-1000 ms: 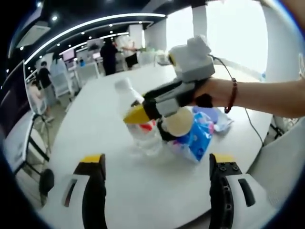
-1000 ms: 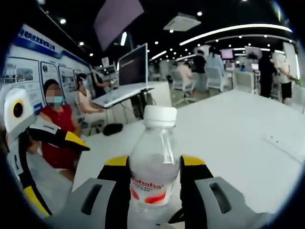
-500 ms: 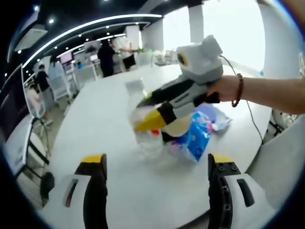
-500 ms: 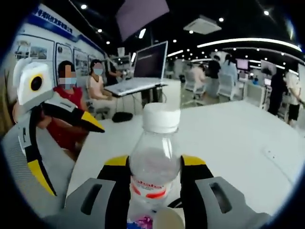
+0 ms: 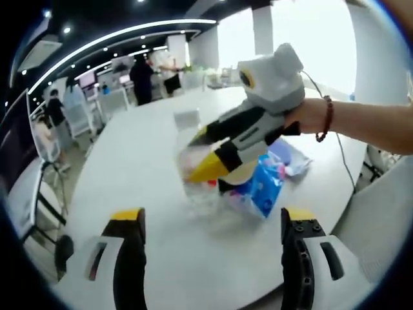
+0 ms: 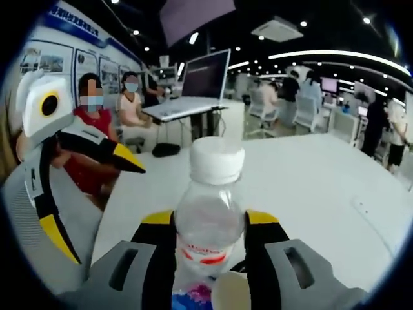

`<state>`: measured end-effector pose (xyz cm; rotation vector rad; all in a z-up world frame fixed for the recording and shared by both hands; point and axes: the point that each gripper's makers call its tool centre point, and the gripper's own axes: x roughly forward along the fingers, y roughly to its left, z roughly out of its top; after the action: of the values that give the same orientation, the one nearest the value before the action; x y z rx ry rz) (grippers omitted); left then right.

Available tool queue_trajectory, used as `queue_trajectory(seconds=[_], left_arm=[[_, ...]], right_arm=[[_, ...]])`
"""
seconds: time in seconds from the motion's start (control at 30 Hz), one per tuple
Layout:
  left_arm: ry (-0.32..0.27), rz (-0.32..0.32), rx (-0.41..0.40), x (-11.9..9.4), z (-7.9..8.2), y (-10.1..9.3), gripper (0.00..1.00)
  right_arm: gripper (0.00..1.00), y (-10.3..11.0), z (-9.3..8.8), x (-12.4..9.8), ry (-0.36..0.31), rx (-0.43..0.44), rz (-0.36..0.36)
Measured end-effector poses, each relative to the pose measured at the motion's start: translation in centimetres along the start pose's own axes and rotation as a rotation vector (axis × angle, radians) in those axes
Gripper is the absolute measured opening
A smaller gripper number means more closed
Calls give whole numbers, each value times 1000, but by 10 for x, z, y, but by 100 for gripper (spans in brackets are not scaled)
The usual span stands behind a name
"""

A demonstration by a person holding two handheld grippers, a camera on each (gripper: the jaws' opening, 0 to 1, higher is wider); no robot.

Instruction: Arrange the tabletop items into an orderly group along one side of the table until the central work area is clear of visible clutter.

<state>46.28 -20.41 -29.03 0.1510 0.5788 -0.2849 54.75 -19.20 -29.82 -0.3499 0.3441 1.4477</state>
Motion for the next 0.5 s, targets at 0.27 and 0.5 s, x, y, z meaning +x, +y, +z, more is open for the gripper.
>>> queue_trajectory(seconds=[0.27, 0.5], left_arm=[[-3, 3, -15, -1, 0, 1, 84], [-5, 2, -18, -1, 1, 2, 85]], right_arm=[[41, 5, -13, 1, 57, 50, -16], [46, 1, -13, 1, 23, 164, -82]])
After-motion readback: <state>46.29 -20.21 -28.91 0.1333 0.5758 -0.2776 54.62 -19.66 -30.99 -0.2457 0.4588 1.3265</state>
